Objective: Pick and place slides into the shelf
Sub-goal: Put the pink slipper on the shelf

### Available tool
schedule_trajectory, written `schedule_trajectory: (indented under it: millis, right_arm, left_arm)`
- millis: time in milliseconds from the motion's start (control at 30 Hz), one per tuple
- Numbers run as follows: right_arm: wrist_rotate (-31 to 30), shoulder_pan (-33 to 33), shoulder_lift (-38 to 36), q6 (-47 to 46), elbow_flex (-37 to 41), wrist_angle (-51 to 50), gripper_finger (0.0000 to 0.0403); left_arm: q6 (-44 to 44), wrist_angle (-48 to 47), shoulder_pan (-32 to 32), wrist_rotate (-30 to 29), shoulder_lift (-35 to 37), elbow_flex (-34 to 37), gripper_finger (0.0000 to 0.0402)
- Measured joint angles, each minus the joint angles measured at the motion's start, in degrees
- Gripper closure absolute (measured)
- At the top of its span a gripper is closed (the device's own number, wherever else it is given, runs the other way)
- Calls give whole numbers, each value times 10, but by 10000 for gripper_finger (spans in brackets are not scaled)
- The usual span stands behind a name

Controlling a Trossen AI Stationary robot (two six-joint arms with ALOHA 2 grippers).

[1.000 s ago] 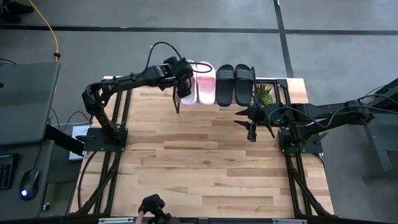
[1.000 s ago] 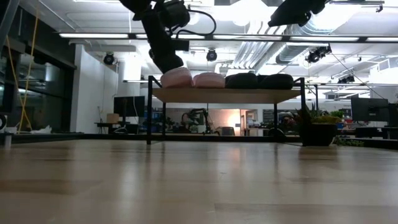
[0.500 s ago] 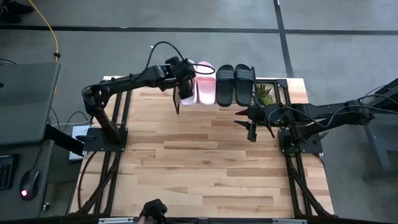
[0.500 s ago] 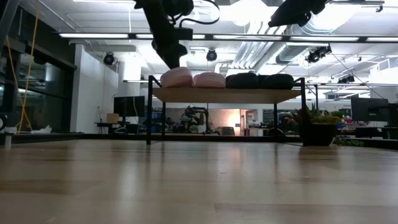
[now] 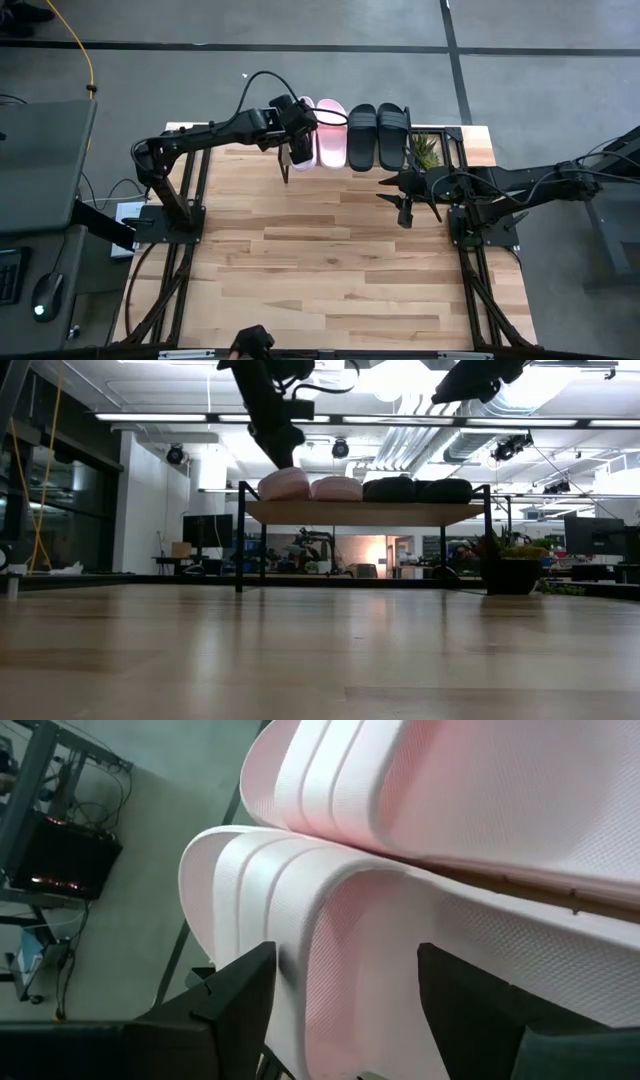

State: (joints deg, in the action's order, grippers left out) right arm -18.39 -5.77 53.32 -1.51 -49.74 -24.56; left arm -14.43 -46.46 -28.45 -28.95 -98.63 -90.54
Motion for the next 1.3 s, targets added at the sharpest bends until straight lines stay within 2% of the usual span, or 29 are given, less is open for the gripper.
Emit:
schedule_trajectory:
  millis: [567,1300]
  right_arm:
    - [0,0,0,0,0,0,260]
    - [0,0,0,0,0,-1,260]
  left_arm:
    - [13,35,0,30,-18,-2,176]
    - [38,6,0,10,-50,-2,177]
